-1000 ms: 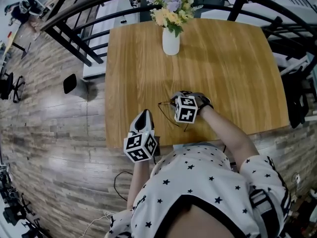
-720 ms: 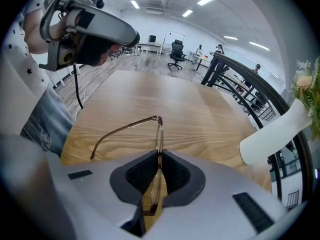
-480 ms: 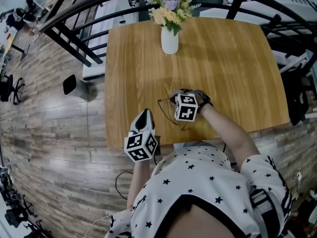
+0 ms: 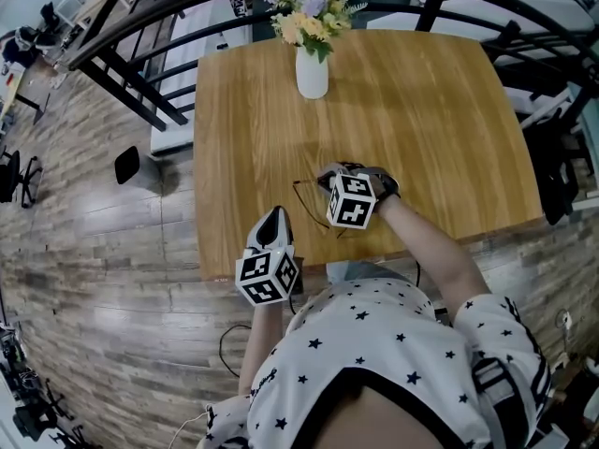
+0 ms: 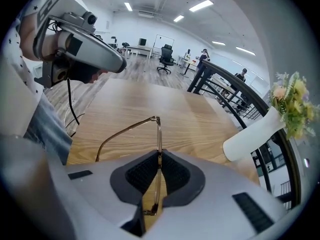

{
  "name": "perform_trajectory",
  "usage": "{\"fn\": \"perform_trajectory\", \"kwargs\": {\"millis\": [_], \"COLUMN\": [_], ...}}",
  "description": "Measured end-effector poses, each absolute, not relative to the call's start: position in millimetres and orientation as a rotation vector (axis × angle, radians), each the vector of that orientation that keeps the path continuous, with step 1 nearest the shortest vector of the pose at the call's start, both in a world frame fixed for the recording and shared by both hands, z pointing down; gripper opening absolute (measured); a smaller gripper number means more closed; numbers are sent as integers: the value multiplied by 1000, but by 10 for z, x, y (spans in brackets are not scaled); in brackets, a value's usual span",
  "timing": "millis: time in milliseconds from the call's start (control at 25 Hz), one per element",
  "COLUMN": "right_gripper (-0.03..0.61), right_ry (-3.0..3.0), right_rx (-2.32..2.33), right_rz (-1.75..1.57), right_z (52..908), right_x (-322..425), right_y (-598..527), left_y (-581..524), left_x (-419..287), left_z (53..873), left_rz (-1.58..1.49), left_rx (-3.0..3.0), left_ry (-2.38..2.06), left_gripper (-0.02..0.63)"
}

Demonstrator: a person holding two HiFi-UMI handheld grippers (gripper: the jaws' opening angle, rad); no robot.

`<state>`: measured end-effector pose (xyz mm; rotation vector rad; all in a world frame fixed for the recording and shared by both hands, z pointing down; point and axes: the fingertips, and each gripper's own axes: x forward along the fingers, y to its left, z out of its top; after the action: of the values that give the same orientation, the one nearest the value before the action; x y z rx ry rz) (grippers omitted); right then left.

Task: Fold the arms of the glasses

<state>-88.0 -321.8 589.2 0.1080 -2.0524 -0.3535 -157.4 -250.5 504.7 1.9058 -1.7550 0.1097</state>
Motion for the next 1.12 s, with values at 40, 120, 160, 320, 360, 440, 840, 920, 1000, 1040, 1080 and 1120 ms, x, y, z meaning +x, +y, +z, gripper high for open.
{"fn": "perform_trajectory", "kwargs": {"millis": [40, 120, 160, 320, 360, 440, 840, 920, 1000, 1040, 1080, 1120], "right_gripper": [32, 32, 32, 32, 32, 31, 32, 32, 31, 32, 32, 32], "right_ry": [-2055, -2063, -2067, -2078, -2080, -2082, -2100, -2105, -2108, -2110, -2111, -2113], "right_rx": [119, 141, 152, 198, 209, 229, 316, 330, 343, 349, 354, 359], "right_rz": [-356, -360, -361, -371, -374, -378, -398, -402, -409, -413, -417, -423], "right_z": [5862, 5802, 5773, 5653, 5624, 5574, 5311, 5260, 5207, 5180, 5151, 5121], "right_x": [-877, -873, -871, -870, -870, -865, -829, -824, -818, -815, -813, -811], "right_y": [-3202, -3171, -3156, -3083, -3064, -3027, -2733, -2675, -2614, -2580, -2544, -2507], "left_y": [-2485, -2444, -2423, -2317, -2290, -2244, -1929, -1862, -1794, -1759, -1723, -1687], "left_x": [-1565, -1548, -1537, -1492, -1482, -1457, -1271, -1233, -1205, -1193, -1182, -1170], "left_z": [5037, 5023, 5020, 5013, 5010, 5008, 4973, 4968, 4965, 4965, 4966, 4969], "left_rz": [109, 108, 109, 111, 111, 112, 100, 99, 102, 104, 107, 109], "left_rx": [1911, 1920, 1925, 1949, 1954, 1965, 2028, 2040, 2047, 2049, 2051, 2052], "left_ry": [-1752, -1744, -1740, -1715, -1709, -1698, -1627, -1615, -1611, -1609, -1606, -1601], "left_gripper": [6, 6, 6, 6, 6, 6, 9, 9, 11, 12, 12, 15]}}
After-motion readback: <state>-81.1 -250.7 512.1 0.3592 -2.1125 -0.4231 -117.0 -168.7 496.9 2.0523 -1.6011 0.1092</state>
